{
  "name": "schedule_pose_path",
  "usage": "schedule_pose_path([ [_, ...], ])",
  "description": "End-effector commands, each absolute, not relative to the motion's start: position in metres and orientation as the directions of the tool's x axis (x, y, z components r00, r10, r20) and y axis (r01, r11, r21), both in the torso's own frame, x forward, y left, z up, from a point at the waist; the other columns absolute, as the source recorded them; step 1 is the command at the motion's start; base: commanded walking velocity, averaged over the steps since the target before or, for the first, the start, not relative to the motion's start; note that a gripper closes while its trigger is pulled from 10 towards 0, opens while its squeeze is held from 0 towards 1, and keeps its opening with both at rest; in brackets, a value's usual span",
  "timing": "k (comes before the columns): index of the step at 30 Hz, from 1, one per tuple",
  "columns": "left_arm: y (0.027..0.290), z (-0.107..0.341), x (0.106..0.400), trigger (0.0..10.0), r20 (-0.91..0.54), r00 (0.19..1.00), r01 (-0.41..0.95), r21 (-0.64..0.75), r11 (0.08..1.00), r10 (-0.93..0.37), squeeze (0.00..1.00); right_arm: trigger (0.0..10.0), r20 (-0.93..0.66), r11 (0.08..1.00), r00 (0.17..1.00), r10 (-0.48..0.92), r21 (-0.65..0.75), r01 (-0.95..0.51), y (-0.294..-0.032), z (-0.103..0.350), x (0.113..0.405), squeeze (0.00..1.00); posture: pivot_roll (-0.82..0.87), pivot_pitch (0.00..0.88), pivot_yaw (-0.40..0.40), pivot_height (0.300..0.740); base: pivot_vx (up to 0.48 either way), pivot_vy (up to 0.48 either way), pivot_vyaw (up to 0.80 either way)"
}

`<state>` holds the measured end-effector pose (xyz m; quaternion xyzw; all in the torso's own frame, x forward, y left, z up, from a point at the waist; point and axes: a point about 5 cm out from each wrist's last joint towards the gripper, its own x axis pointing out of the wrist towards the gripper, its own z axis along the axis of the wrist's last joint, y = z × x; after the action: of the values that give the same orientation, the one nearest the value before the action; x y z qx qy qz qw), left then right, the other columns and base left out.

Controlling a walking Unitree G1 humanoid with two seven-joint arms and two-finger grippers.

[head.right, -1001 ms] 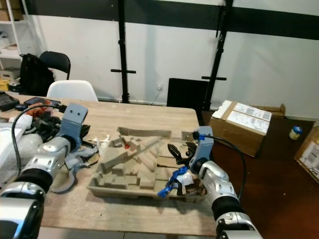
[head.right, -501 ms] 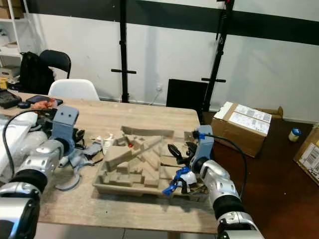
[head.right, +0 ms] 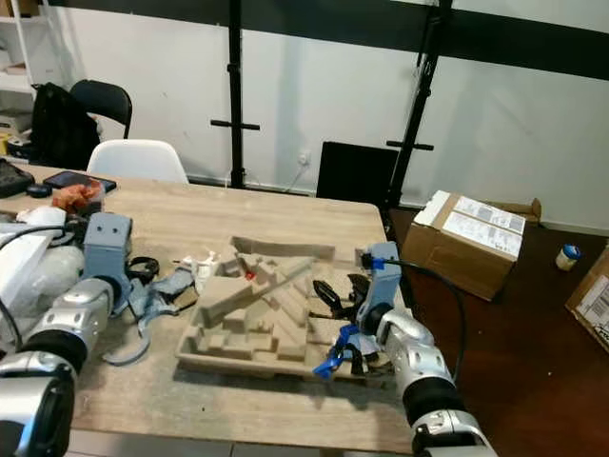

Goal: Picking trash to rubbish bin

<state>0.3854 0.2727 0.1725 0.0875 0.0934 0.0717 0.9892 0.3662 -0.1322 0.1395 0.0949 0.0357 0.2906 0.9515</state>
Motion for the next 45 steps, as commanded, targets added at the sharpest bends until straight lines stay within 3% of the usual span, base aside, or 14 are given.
schedule_pose_path([
  [1,0.267,0.164,0.385,10.0,-0.202,0.968,-0.104,0.211,0.972,0.147,0.0,10.0,-0.044,0.799,0.809,0.587,0.193,-0.569,-0.132,0.134,0.362,0.0,0.06,0.073,-0.115,0.74,0.0,0.0,0.0],
  [6,0.268,0.151,0.381,10.0,-0.267,0.952,-0.098,0.185,0.978,0.146,0.0,10.0,-0.043,0.715,0.72,0.693,0.169,-0.678,-0.13,0.138,0.346,0.0,0.04,0.104,-0.119,0.74,0.0,0.0,0.0],
  [22,0.266,0.145,0.38,10.0,-0.282,0.949,-0.133,0.042,0.99,0.14,0.0,10.0,-0.037,0.699,0.704,0.71,0.159,-0.697,-0.129,0.144,0.333,0.0,0.01,0.14,-0.104,0.74,0.0,0.0,0.0],
  [29,0.26,0.142,0.38,10.0,-0.32,0.945,-0.076,-0.006,0.997,0.07,0.0,10.0,-0.038,0.7,0.705,0.708,0.162,-0.695,-0.128,0.147,0.332,0.0,0.02,0.141,-0.106,0.74,0.0,0.0,0.0],
  [30,0.257,0.142,0.381,7.6,-0.321,0.946,-0.046,-0.009,0.999,0.04,0.0,10.0,-0.038,0.702,0.707,0.707,0.163,-0.693,-0.128,0.148,0.333,0.0,0.02,0.141,-0.106,0.74,0.0,0.0,0.0],
  [31,0.255,0.142,0.381,3.5,-0.321,0.947,-0.028,-0.027,0.999,0.018,0.0,10.0,-0.037,0.703,0.708,0.706,0.164,-0.692,-0.128,0.148,0.333,0.0,0.02,0.141,-0.106,0.74,0.0,0.0,0.0],
  [32,0.255,0.142,0.381,3.5,-0.321,0.947,-0.028,-0.027,0.999,0.018,0.0,10.0,-0.037,0.703,0.708,0.706,0.164,-0.692,-0.128,0.148,0.333,0.0,0.02,0.141,-0.106,0.74,0.0,0.0,0.0],
  [33,0.253,0.142,0.382,0.0,-0.32,0.947,-0.015,-0.04,0.999,0.001,0.0,10.0,-0.038,0.704,0.709,0.704,0.165,-0.691,-0.128,0.148,0.333,0.0,0.02,0.138,-0.104,0.74,0.0,0.0,0.0],
  [39,0.245,0.146,0.385,0.0,-0.3,0.95,0.055,-0.099,0.994,-0.083,0.0,10.0,-0.045,0.716,0.721,0.692,0.172,-0.677,-0.129,0.148,0.333,0.0,0.02,0.127,-0.103,0.74,0.0,0.0,0.0],
  [45,0.248,0.157,0.388,0.0,-0.257,0.963,0.045,-0.132,0.99,-0.078,0.0,10.0,-0.044,0.729,0.735,0.677,0.175,-0.661,-0.131,0.15,0.337,0.0,0.03,0.12,-0.104,0.74,0.0,0.0,0.0],
])
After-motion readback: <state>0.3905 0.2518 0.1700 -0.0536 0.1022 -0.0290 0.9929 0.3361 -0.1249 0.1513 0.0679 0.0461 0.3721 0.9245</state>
